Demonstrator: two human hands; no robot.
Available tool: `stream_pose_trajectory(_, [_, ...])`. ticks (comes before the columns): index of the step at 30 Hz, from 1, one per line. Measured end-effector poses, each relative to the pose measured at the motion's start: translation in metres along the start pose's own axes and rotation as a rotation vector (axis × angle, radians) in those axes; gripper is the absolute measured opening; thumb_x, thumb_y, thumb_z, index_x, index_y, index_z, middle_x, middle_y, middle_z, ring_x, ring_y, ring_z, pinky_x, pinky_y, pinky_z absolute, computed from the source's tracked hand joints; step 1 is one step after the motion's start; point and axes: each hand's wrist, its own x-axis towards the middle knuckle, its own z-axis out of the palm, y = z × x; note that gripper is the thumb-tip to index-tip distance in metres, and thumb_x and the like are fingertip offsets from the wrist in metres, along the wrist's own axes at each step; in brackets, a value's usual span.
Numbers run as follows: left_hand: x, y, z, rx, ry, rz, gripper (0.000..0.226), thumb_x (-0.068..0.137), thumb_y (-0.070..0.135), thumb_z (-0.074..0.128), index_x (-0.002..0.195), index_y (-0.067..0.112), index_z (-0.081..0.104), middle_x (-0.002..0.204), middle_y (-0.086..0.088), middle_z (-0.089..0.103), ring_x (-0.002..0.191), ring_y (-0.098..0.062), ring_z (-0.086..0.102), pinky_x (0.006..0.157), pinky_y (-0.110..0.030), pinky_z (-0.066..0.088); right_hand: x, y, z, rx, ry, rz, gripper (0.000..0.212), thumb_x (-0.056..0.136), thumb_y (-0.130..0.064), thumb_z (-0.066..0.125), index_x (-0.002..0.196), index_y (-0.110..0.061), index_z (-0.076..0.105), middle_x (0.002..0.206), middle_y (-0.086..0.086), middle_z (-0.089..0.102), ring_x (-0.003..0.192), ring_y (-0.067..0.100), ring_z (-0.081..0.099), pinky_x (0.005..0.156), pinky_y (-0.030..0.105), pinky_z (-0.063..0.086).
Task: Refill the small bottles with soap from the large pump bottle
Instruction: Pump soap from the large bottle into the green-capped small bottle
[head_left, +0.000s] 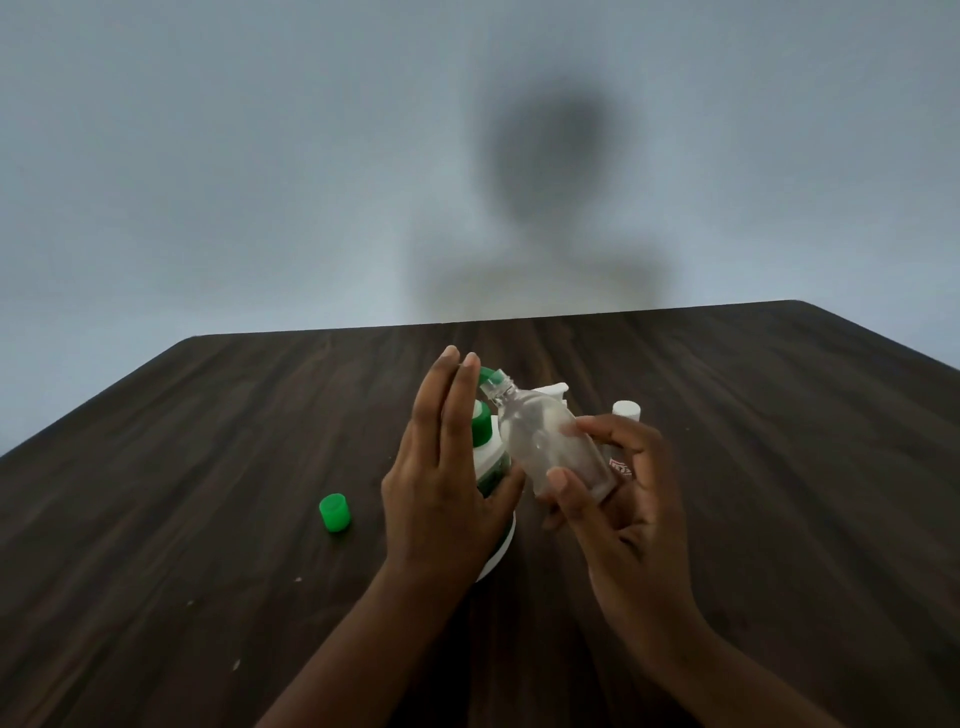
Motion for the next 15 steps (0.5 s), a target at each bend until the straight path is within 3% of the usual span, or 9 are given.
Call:
stream_pose_trajectory(3, [0.0008, 0.0008, 0.0, -0.05, 0.006, -0.01, 0.106, 0.059, 0.027, 0.091, 0.142, 0.016, 0.027, 0.147, -0.003, 0.028, 0.126, -0.018, 0.043, 0.076, -0.026, 0.053, 0.0033, -0.0004, -0.0024, -0.055, 0.02, -0.056, 0.037, 0.081, -0.031, 0.07, 0.116, -0.027, 0.058, 0.12, -0.008, 0.055, 0.097, 0.023, 0.064, 0.071, 0.035, 0.059])
stream_pose_trajectory(5, [0.0016, 0.0014, 0.0003, -0.06, 0.014, -0.014, 0.103, 0.06, 0.027, 0.091, 0.14, 0.015, 0.028, 0.145, -0.003, 0.029, 0.125, -0.017, 0.044, 0.076, -0.025, 0.052, 0.0057, -0.0025, -0.0041, -0.15, 0.033, -0.142, 0.042, 0.078, -0.028, 0.07, 0.117, -0.021, 0.058, 0.122, -0.007, 0.048, 0.112, 0.008, 0.055, 0.081, 0.016, 0.053])
stream_pose_trajectory(7, [0.002, 0.0011, 0.001, -0.056, 0.019, -0.015, 0.101, 0.06, 0.024, 0.09, 0.139, 0.015, 0.029, 0.144, -0.003, 0.031, 0.126, -0.016, 0.043, 0.08, -0.026, 0.051, 0.0074, -0.0038, -0.0053, -0.222, 0.045, -0.199, 0.044, 0.077, -0.026, 0.068, 0.119, -0.022, 0.056, 0.122, 0.003, 0.046, 0.113, -0.001, 0.05, 0.082, 0.006, 0.047])
stream_pose_trajectory(10, [0.0016, 0.0013, 0.0021, -0.063, 0.031, -0.009, 0.098, 0.059, 0.021, 0.09, 0.137, 0.014, 0.032, 0.143, -0.003, 0.032, 0.125, -0.017, 0.043, 0.082, -0.027, 0.052, 0.0074, -0.0024, -0.0062, -0.241, 0.038, -0.222, 0.048, 0.077, -0.022, 0.068, 0.122, -0.016, 0.054, 0.116, 0.007, 0.047, 0.108, -0.004, 0.051, 0.079, 0.004, 0.048])
stream_pose_trajectory(15, [0.0026, 0.0001, 0.0032, -0.105, 0.053, -0.016, 0.09, 0.057, 0.013, 0.091, 0.129, 0.016, 0.037, 0.133, 0.0, 0.038, 0.117, -0.013, 0.048, 0.08, -0.016, 0.048, 0.0075, -0.0014, -0.0098, -0.227, 0.075, -0.237, 0.04, 0.076, -0.025, 0.074, 0.112, -0.024, 0.057, 0.113, -0.017, 0.052, 0.098, 0.009, 0.06, 0.071, 0.016, 0.053])
